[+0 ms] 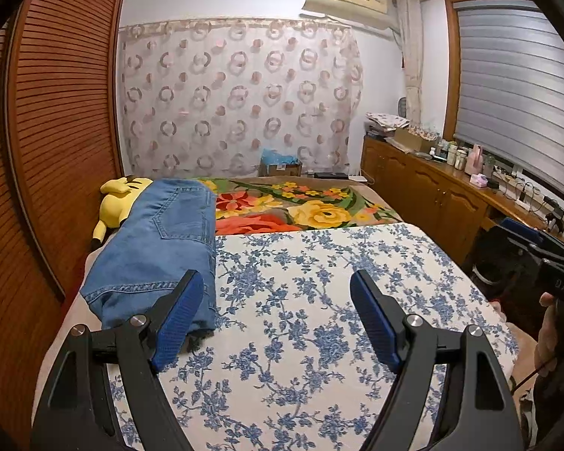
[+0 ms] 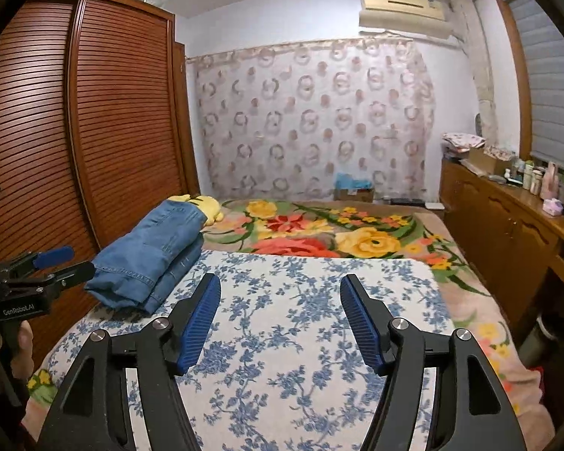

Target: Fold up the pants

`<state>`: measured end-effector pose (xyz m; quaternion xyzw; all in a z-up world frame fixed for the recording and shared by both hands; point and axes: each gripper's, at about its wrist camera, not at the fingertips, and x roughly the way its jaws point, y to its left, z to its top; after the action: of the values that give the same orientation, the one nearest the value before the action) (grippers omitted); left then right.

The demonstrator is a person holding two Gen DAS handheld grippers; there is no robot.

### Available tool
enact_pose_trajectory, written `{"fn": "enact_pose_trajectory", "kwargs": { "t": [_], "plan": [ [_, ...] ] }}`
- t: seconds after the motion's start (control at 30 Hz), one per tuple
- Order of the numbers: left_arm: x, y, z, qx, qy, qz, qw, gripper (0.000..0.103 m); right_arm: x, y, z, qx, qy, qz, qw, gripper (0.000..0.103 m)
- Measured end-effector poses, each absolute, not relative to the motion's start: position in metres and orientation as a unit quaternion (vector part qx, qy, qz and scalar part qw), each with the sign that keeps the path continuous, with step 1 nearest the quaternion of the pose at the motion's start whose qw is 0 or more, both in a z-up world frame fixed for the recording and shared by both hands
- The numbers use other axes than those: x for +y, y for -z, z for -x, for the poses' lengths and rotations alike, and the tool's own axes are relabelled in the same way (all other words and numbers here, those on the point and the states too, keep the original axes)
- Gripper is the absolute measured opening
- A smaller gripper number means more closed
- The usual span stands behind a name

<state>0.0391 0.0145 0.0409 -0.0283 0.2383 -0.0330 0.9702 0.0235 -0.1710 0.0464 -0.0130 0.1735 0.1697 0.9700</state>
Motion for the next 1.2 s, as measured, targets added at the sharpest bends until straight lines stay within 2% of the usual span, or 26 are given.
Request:
{"fn": "enact_pose_trajectory", "kwargs": {
  "t": [1.2],
  "plan": [
    [0.008,-0.049,-0.035,0.232,0.03,0.022,0.972,0.081,-0.181,-0.041,-0.02,0.166,-0.161,0.004,0.973,0.07]
  ]
}}
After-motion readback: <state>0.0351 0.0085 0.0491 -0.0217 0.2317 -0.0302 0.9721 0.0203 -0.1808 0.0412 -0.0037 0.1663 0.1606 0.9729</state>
